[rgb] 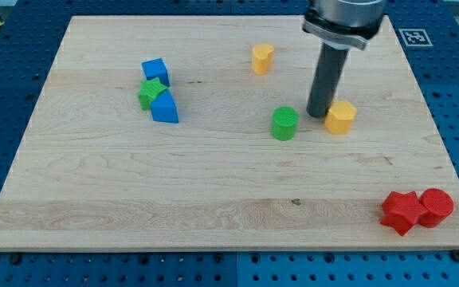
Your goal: Push the yellow hexagon into the red star
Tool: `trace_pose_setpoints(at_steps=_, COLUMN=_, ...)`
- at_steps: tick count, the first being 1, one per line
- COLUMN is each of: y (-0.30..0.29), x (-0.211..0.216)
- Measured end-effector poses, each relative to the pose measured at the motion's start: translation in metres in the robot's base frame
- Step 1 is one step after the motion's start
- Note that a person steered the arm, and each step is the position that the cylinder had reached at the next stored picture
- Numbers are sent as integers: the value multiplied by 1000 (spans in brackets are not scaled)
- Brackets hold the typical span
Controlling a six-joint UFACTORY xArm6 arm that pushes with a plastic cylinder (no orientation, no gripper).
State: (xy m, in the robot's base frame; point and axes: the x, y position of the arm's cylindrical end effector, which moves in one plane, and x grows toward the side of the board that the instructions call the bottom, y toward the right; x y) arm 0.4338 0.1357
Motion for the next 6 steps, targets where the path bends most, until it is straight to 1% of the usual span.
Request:
trace_pose_setpoints(at_steps=1, y=27, x=21)
trace_pose_setpoints(at_steps=2, y=29, x=-6)
trace_pose_setpoints(at_steps=3, y=65, x=-24)
trace_pose_setpoints(at_steps=4, y=74, x=-4)
trace_pose_setpoints(at_steps=5, y=58, x=22)
trace_pose_setpoints(at_steps=6, y=59, x=43)
